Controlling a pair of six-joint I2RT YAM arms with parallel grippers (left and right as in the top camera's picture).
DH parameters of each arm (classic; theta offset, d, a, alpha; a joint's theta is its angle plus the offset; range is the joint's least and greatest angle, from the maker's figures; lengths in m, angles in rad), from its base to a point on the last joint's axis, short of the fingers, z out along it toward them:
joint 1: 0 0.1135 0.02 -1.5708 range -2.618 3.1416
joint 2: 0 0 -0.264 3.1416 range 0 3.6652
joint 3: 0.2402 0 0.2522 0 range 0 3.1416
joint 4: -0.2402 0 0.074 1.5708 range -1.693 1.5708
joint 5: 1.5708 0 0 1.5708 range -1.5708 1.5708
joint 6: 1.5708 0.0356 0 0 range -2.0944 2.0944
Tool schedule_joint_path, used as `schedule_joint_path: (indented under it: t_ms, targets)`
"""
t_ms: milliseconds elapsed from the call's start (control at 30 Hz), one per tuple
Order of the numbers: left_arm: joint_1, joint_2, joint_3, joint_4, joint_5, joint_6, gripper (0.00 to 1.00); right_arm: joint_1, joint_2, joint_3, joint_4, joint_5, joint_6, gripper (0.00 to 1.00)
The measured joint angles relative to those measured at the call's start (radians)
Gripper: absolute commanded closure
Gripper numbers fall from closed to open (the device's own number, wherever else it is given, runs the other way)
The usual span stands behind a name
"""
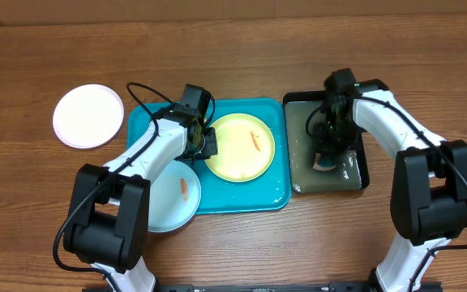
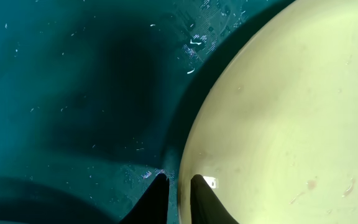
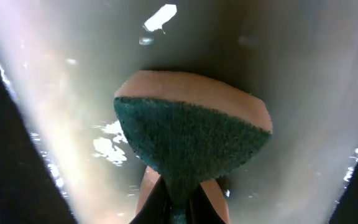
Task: Clean dirty plates on tray and stack at the side
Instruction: 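Lift the sponge and carry it over the yellow plate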
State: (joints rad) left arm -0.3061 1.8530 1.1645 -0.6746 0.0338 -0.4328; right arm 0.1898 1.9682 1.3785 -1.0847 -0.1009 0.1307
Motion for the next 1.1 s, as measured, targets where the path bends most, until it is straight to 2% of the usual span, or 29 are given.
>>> schedule_joint_path:
  t_ms: [133, 333, 433, 500, 800, 900, 1000, 1100]
  targets:
    - [0.000, 0.000, 0.000, 0.003, 0.000, -0.011, 0.96, 0.000, 0.000, 0.027, -0.014, -0.007, 0.000, 0.96]
    - [0.000, 0.000, 0.000, 0.003, 0.003, -0.014, 0.96, 0.000, 0.000, 0.043, -0.050, -0.008, -0.004, 0.96]
    - [0.000, 0.000, 0.000, 0.004, 0.003, -0.017, 0.82, 0.000, 0.000, 0.090, -0.095, -0.013, -0.014, 0.96]
    - [0.000, 0.000, 0.000, 0.003, 0.003, -0.019, 0.80, 0.000, 0.000, 0.116, -0.113, -0.015, -0.019, 0.96]
    - [0.000, 0.000, 0.000, 0.004, 0.003, -0.021, 0.89, 0.000, 0.000, 0.127, -0.136, -0.015, -0.027, 0.96]
    - [0.000, 0.000, 0.000, 0.008, 0.003, -0.022, 0.88, 0.000, 0.000, 0.127, -0.135, -0.016, -0.027, 0.96]
    - [0.000, 0.000, 0.000, 0.010, 0.003, -0.022, 0.96, 0.000, 0.000, 0.125, -0.136, -0.012, -0.027, 0.96]
    - [0.000, 0.000, 0.000, 0.010, 0.003, -0.024, 0.96, 0.000, 0.000, 0.117, -0.138, 0.000, -0.027, 0.96]
